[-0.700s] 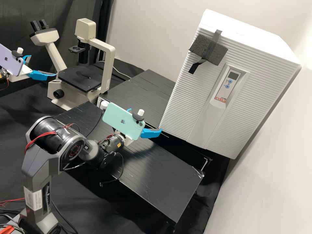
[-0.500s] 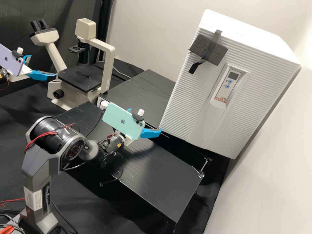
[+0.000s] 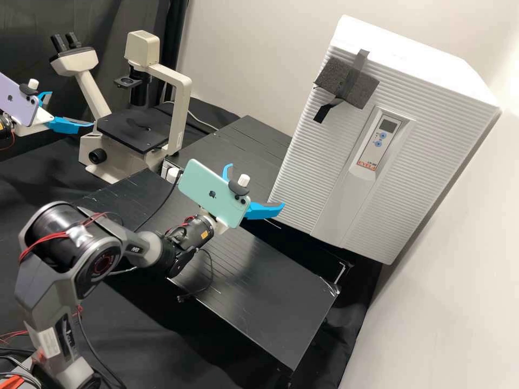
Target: Open the incubator door.
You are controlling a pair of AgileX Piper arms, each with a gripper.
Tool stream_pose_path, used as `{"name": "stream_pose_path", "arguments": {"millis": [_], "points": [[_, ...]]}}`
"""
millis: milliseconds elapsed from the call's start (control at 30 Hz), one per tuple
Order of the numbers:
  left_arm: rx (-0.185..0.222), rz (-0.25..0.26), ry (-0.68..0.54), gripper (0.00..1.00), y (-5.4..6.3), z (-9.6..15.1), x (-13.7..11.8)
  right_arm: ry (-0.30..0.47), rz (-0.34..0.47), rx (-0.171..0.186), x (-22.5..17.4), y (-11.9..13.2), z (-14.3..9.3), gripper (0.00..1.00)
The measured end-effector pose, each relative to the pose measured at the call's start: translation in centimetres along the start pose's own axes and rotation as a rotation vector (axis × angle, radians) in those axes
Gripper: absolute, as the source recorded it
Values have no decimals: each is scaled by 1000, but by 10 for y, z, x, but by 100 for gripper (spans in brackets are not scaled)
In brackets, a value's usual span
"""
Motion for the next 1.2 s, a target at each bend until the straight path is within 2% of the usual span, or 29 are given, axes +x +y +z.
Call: {"name": "stream_pose_path", "arguments": {"millis": [133,233,433,667,800,1200], "points": [[0,0,0,100,0,0,0,69,66,4,8,19,-21,100],[0,0,0,100,0,0,0,90,87,8,17,29,-32,100],[0,0,0,100,0,0,0,48,112,3,39,43,-44,100],[0,0,0,100,0,0,0,-32,138,10,60,54,-36,100],[0,0,0,100,0,0,0,-65,157,32,65,62,-31,100],[0,0,0,100,0,0,0,-79,194,27,67,75,-27,100]]}}
